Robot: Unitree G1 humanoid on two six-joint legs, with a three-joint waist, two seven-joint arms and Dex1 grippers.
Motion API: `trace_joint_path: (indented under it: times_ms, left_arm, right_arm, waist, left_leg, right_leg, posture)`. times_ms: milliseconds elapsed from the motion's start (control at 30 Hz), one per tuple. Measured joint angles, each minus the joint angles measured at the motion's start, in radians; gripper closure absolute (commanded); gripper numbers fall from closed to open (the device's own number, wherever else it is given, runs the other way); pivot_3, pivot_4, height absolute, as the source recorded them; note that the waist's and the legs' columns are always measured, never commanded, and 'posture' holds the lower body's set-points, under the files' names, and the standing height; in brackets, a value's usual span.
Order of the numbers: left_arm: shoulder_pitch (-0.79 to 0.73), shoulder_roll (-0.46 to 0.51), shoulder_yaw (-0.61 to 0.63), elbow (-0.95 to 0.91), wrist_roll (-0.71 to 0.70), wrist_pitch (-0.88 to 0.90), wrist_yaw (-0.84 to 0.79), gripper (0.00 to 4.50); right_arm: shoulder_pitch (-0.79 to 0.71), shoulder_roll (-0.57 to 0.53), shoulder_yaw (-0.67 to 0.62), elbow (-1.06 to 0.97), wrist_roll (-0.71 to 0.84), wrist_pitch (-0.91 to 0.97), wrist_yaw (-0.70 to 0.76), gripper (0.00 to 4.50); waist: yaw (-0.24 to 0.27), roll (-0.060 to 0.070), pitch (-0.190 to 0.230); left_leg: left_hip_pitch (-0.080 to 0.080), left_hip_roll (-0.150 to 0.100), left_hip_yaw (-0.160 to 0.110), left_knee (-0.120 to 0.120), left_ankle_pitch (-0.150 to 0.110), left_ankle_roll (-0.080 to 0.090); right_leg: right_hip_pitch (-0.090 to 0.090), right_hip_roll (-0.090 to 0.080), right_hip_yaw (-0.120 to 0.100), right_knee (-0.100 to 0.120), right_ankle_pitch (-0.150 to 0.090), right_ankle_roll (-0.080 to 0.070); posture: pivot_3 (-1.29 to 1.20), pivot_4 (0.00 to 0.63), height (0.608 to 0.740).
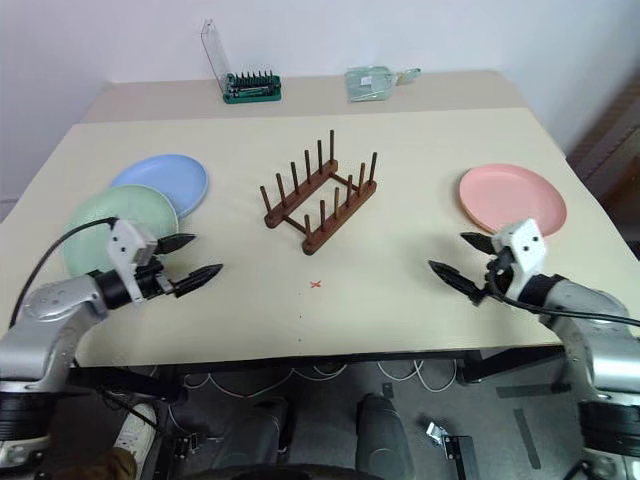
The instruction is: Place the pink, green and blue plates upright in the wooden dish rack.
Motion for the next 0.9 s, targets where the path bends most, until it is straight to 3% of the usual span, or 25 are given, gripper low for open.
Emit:
trace_joint_path:
  times_ms: [400,533,700,900]
  left_arm:
    - [-0.002,-0.053,-0.079,-0.019,0.001,-0.011,-0.051,0.06]
    - [-0.021,-0.067,-0.162,-0.059,0.002,0.013,-0.071,0.06]
    - [-0.124,-0.187,-0.377,-0.058,0.119,0.008,-0.013,0.06]
    - [-0.205,-0.340,-0.494,0.041,0.316,-0.013,0.197,0.06]
  right_arm:
    - [0.014,0.001,0.012,-0.097,0.020,0.038,-0.005,0.06]
    - [0.015,0.010,0.044,-0.126,0.021,0.052,-0.014,0.06]
    - [-0.014,0.053,0.113,-0.155,0.019,0.052,-0.043,0.06]
    - [-0.012,0.065,0.129,-0.162,0.018,0.054,-0.077,0.06]
  waist:
    - [0.004,0.000,0.000]
    - [0.004,0.000,0.000]
    - [0.007,0.000,0.000]
    - [0.005,0.000,0.000]
  left_leg:
    - [0.000,0.000,0.000,0.001,0.000,0.000]
    - [0.000,0.000,0.000,0.001,0.000,0.000]
    - [0.000,-0.002,-0.001,0.001,0.000,0.000]
    - [0.000,-0.002,-0.001,0.002,0.000,0.000]
  right_leg:
    - [0.000,0.000,0.000,0.000,0.000,0.000]
    - [0.000,0.000,0.000,0.000,0.000,0.000]
    - [0.001,-0.001,0.000,-0.001,0.000,0.001]
    - [0.001,-0.001,0.000,0.000,0.000,0.001]
  posture:
    - [0.00,0.150,0.740]
    - [0.00,0.150,0.740]
    - [0.00,0.150,0.740]
    - [0.00,0.150,0.740]
